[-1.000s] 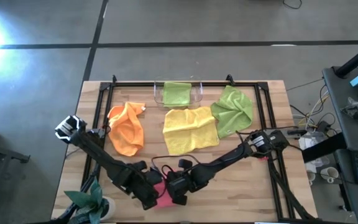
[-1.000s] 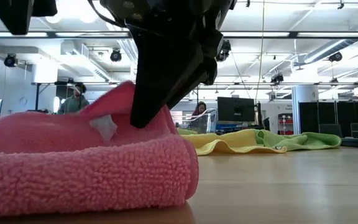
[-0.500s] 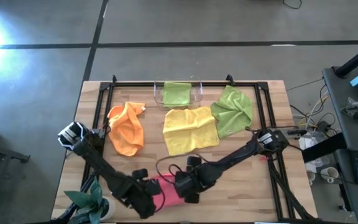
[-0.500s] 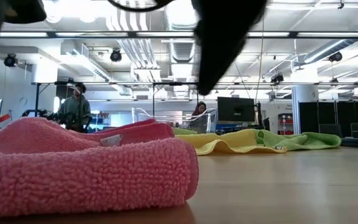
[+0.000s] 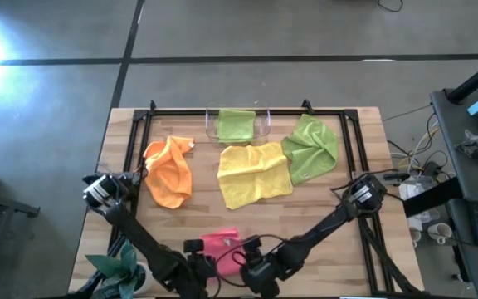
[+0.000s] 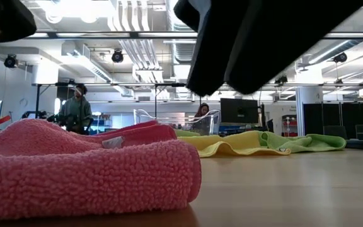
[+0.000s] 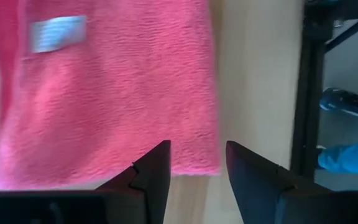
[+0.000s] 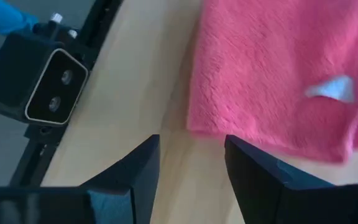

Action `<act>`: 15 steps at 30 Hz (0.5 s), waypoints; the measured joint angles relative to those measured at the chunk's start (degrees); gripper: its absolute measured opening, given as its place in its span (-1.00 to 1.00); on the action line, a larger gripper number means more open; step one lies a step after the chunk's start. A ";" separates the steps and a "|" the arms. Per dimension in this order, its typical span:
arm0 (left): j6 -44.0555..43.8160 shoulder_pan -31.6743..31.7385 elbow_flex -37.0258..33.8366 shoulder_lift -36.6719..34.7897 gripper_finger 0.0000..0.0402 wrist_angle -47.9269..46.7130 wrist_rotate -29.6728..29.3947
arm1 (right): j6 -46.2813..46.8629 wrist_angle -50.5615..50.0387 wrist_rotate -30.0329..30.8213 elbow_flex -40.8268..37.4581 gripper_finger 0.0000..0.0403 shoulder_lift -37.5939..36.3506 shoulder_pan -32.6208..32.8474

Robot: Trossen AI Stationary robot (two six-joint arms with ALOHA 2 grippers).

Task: Fold microfiber towels
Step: Put the folded pink microfiber cloth into the transparent bin

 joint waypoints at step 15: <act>0.78 -1.71 -0.11 6.13 -0.31 4.93 -0.09 | -9.92 16.23 0.15 -7.10 -0.15 -0.04 -0.27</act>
